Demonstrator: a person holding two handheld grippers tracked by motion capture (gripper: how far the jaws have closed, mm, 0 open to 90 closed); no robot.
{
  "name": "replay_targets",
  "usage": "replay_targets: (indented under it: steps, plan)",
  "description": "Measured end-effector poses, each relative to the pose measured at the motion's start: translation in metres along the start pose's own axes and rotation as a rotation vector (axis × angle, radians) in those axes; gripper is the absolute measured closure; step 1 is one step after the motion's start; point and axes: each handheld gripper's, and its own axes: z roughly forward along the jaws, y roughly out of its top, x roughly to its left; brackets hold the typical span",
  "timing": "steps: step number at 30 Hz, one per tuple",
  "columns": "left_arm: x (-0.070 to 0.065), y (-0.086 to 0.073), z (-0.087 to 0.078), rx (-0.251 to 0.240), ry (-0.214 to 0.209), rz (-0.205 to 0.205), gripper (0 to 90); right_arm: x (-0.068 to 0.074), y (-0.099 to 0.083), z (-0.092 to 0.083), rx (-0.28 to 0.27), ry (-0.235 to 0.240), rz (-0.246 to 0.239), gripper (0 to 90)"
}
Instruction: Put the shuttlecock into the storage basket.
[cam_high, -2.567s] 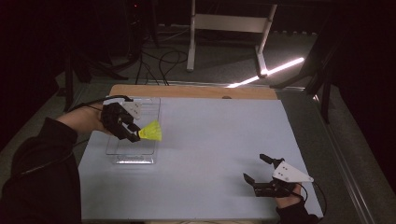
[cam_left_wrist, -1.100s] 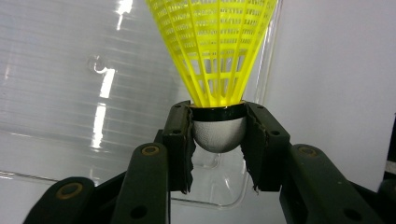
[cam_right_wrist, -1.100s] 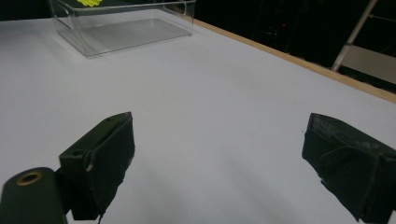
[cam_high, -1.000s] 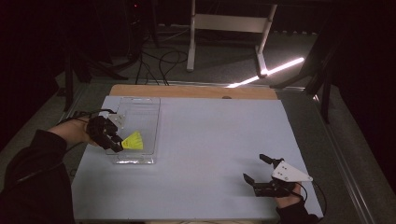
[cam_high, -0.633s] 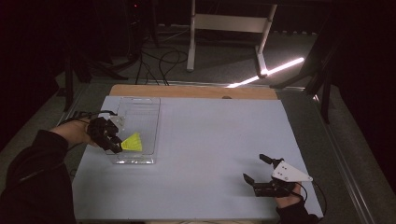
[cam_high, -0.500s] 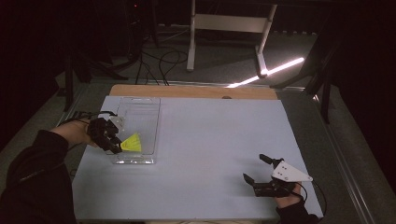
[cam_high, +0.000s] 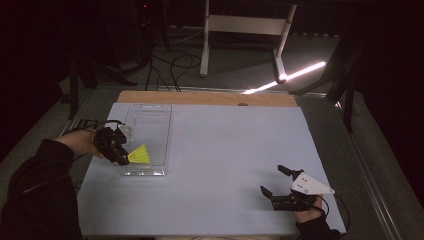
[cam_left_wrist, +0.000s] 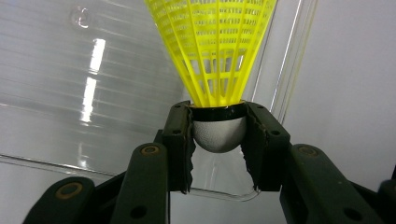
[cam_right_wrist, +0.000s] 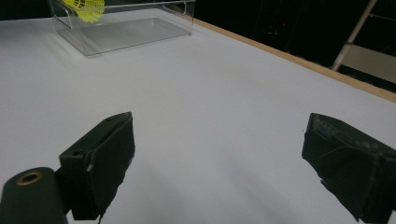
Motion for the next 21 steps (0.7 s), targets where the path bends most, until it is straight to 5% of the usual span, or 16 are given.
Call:
replay_targets:
  steps: [7,19,21]
  plan:
    - [0.0,0.002,-0.003,-0.004,0.035,-0.01,63.2,0.0,0.0,0.0,0.0,0.0,0.002,9.6]
    - [-0.001,0.012,-0.016,-0.07,0.115,-0.073,31.3,0.0,0.0,0.0,0.0,-0.002,0.0,9.6]
    - [-0.003,0.015,-0.018,-0.081,0.095,-0.063,20.9,0.0,0.0,-0.001,0.0,-0.002,0.0,9.6]
